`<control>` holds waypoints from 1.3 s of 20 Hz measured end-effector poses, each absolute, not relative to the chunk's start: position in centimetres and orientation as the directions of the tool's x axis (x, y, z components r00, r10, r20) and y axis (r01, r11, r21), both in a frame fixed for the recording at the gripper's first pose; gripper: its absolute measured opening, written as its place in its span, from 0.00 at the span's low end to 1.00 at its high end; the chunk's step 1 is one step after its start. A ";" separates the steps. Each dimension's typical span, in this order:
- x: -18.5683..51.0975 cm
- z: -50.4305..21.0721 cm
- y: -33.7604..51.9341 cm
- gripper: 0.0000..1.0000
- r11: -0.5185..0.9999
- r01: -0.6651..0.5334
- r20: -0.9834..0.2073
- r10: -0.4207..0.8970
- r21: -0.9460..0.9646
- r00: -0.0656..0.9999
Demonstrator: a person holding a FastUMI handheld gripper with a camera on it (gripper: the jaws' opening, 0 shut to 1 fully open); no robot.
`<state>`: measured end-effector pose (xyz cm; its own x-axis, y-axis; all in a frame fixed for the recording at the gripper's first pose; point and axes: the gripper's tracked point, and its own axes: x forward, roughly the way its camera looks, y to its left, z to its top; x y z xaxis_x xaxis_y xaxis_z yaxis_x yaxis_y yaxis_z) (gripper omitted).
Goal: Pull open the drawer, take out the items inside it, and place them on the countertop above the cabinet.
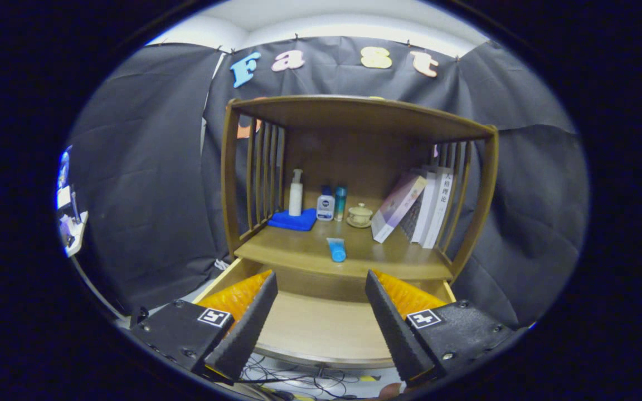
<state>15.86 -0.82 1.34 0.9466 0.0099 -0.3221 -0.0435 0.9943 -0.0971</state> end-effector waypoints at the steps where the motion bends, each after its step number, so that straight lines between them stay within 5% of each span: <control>1: 15.1 1.1 -0.6 1.00 0.994 -0.046 -0.307 0.013 -0.101 0.952; 14: 8.0 -8.9 0.2 1.00 0.991 -0.037 -0.150 0.018 -0.126 0.989; 26: 10.4 -19.8 -4.4 1.00 0.997 0.058 -0.250 -0.067 -0.041 0.966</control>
<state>10.44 -4.39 -19.83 0.9659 -0.0670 -0.2499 0.0585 0.9974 -0.0414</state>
